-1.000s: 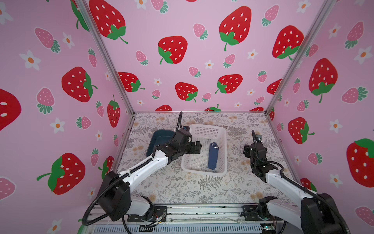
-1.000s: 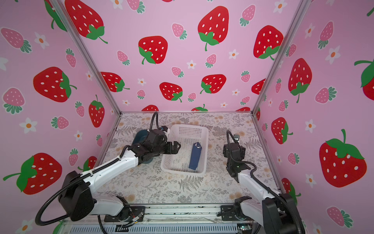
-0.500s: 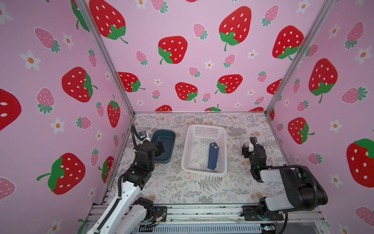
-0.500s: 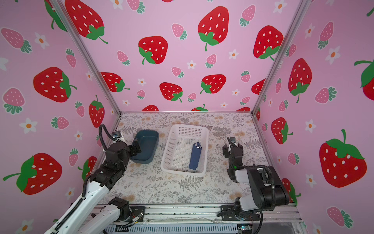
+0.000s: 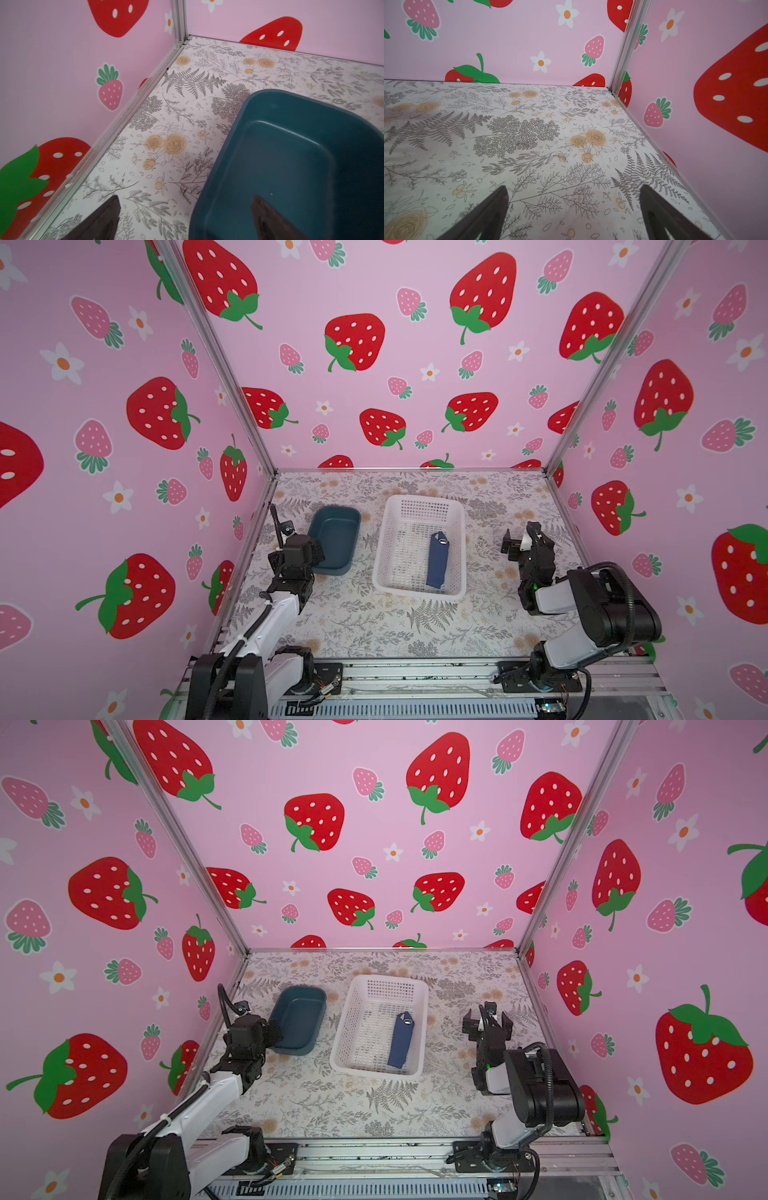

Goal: Place the utensils on the paper napkin and roll it up

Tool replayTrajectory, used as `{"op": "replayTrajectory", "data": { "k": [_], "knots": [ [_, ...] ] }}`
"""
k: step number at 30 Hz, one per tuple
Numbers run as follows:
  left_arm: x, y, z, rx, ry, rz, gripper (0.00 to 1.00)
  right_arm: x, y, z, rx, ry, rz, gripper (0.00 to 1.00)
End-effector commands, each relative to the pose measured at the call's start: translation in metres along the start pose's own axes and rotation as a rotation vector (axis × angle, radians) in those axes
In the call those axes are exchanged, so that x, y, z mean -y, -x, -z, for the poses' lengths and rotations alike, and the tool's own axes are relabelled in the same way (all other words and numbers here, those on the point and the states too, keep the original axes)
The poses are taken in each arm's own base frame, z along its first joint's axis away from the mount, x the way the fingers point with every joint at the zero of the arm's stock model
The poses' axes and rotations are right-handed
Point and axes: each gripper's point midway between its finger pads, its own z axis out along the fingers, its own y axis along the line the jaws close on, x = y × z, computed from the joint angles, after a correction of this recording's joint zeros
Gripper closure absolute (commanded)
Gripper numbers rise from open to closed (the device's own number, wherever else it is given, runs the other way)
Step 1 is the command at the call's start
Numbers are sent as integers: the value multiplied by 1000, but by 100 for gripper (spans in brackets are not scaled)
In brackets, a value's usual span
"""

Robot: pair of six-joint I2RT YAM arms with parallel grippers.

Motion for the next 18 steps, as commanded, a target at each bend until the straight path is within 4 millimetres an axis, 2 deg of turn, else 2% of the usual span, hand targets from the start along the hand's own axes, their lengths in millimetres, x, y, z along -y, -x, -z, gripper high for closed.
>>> {"op": "replayTrajectory", "data": {
  "k": [1, 6, 10, 13, 14, 17, 18],
  "knots": [
    [14, 23, -12, 127, -73, 47, 1, 6, 7, -1, 21, -32, -16, 0],
    [21, 22, -30, 182, -130, 83, 1, 6, 6, -1, 20, -31, -14, 0],
    [39, 11, -41, 156, -229, 42, 1, 5, 6, -1, 21, -30, -16, 0],
    [44, 1, -45, 195, -260, 43, 1, 6, 7, -1, 22, -32, -15, 0],
    [46, 3, -46, 211, -269, 42, 1, 5, 7, -1, 21, -30, -15, 0],
    [50, 2, -54, 150, -263, 18, 2, 5, 7, -1, 21, -30, -15, 0],
    [52, 0, -54, 128, -255, 6, 0, 5, 6, -1, 20, -31, -15, 0]
  ]
}}
